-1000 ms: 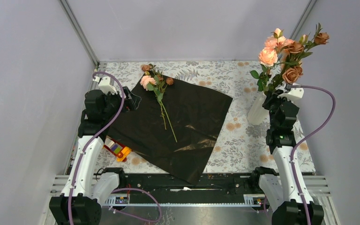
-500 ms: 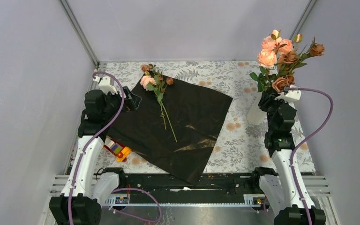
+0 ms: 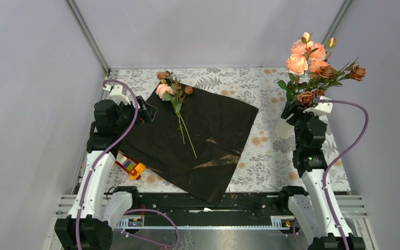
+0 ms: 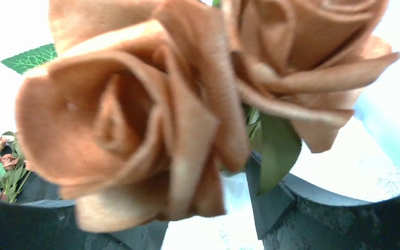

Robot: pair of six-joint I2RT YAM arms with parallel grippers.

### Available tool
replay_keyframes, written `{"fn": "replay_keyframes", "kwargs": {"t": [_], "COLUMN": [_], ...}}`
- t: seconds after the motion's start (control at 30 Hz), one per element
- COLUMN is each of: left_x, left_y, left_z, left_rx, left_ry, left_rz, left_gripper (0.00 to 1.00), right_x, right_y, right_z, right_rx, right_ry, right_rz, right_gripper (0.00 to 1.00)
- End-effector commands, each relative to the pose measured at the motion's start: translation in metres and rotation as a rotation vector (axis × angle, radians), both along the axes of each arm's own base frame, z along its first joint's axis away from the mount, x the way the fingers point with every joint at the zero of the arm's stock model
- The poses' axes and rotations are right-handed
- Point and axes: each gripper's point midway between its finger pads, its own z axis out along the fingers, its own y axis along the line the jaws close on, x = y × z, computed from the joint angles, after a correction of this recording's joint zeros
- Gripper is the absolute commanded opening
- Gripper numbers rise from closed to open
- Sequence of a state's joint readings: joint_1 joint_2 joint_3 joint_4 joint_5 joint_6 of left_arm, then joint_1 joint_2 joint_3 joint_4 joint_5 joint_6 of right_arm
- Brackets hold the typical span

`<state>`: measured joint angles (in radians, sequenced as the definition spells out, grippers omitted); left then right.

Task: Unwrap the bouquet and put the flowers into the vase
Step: Insert the fake flower into the vase.

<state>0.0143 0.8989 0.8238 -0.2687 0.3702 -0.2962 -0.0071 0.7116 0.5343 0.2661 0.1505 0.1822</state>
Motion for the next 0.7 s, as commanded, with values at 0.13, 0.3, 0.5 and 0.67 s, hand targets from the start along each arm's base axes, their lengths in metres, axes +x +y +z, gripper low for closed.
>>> {"fn": "replay_keyframes", "kwargs": {"t": [0.13, 0.3, 0.5, 0.67], "left_x": [0.005, 0.005, 0.005, 0.003], "left_y": [-0.004, -0.004, -0.005, -0.014], "left_z": [0.012, 0.012, 0.013, 0.009], "left_rx": [-0.013, -0.015, -0.019, -0.035], "left_ry": [-0.058, -0.058, -0.059, -0.046], "left_rz": [-0.020, -0.020, -0.020, -0.043], "left_gripper": [0.92, 0.92, 0.92, 0.91], "right_x": [-0.017, -0.032, -0.047, -0.054], "right_y": [-0.001, -0.009, -0.009, 0.012], "right_z": [-0.007, -0.008, -0.010, -0.023], "right_rx": [-0.012, 0.002, 0.043, 0.120], "right_ry": [0.015, 0.004, 0.004, 0.056], "right_rz": [-0.062, -0.127, -0.131, -0.038], "right_gripper": [0.70, 0.70, 0.70, 0.66]}}
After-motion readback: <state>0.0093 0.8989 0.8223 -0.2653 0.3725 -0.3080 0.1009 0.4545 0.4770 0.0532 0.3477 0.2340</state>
